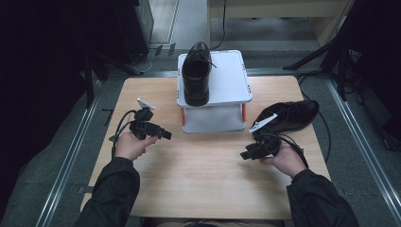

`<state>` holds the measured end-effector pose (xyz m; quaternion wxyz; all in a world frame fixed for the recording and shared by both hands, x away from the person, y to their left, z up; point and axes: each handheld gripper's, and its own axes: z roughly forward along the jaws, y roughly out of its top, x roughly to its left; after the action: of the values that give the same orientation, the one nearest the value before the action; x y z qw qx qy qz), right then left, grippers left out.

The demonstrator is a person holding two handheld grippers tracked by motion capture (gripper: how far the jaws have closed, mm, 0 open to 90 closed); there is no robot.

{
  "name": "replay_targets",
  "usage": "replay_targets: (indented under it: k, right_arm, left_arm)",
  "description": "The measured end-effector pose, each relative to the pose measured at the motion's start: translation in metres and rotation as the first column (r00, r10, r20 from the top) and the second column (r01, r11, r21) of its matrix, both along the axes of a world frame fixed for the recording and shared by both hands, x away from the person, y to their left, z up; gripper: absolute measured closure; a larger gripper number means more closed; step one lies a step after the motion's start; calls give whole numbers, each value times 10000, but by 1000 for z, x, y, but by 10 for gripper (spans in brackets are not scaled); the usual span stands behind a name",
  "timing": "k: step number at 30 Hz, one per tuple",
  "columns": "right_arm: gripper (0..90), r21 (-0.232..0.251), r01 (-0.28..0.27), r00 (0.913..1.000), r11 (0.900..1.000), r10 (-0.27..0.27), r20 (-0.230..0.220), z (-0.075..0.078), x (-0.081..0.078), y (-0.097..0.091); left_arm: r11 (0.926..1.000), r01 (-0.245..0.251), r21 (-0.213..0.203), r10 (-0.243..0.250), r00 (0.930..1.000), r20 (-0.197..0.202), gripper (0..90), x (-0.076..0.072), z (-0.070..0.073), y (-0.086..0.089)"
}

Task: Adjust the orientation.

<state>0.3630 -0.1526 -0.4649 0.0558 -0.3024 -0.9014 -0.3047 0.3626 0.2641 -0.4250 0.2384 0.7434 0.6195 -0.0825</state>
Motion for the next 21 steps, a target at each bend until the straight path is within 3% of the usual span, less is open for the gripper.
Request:
replay_targets:
  k: [2, 4, 5, 8, 11, 21]
  right_arm:
    - [559, -34, 85, 10000, 10000, -85, 21, 3, 1, -1]
    - [563, -55, 231, 9997, 9997, -231, 53, 6, 3, -3]
    - [564, -66, 278, 9996, 9996, -278, 54, 9, 4, -4]
    - [568, -234, 394, 9992, 9989, -391, 121, 17, 8, -8]
    - [581, -350, 489, 9986, 9982, -483, 192, 29, 14, -12]
    - [638, -606, 1096, 9930, 9921, -1066, 513, 78, 44, -35]
  left_arm:
    - [9998, 4, 221, -6, 10000, 93, 450, -2, -3, -1]
    - [9978, 229, 630, -258, 9986, 452, 450, -5, -4, -1]
    - [9978, 236, 621, -265, 9986, 465, 451, -6, -5, -1]
    - [10000, 87, 22, -87, 9992, 396, 451, -8, -7, 4]
    - [9998, 58, 208, -66, 9991, 420, 451, -8, -9, 8]
    - [9997, 180, 177, -185, 9993, 318, 450, -9, -12, 10]
